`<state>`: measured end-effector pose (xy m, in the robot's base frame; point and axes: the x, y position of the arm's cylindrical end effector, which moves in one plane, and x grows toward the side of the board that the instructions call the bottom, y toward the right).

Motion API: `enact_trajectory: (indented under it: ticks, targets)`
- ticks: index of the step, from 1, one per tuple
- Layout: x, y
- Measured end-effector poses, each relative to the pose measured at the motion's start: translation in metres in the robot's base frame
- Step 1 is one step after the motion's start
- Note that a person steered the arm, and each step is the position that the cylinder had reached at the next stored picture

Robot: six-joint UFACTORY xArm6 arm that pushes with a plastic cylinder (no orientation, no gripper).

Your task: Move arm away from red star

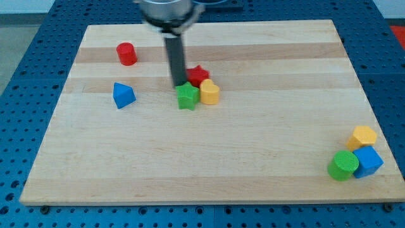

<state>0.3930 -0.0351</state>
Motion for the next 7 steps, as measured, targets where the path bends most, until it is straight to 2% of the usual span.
enact_trajectory:
  ticks: [1,2,3,4,5,6,7]
  targets:
    - [0.000,0.054]
    - [0.000,0.038]
    - [-0.010,-0.010]
    - [-0.054,-0.014]
    - [-0.078,0.032]
    - [-0.067,0.093]
    - [-0.029,0.157]
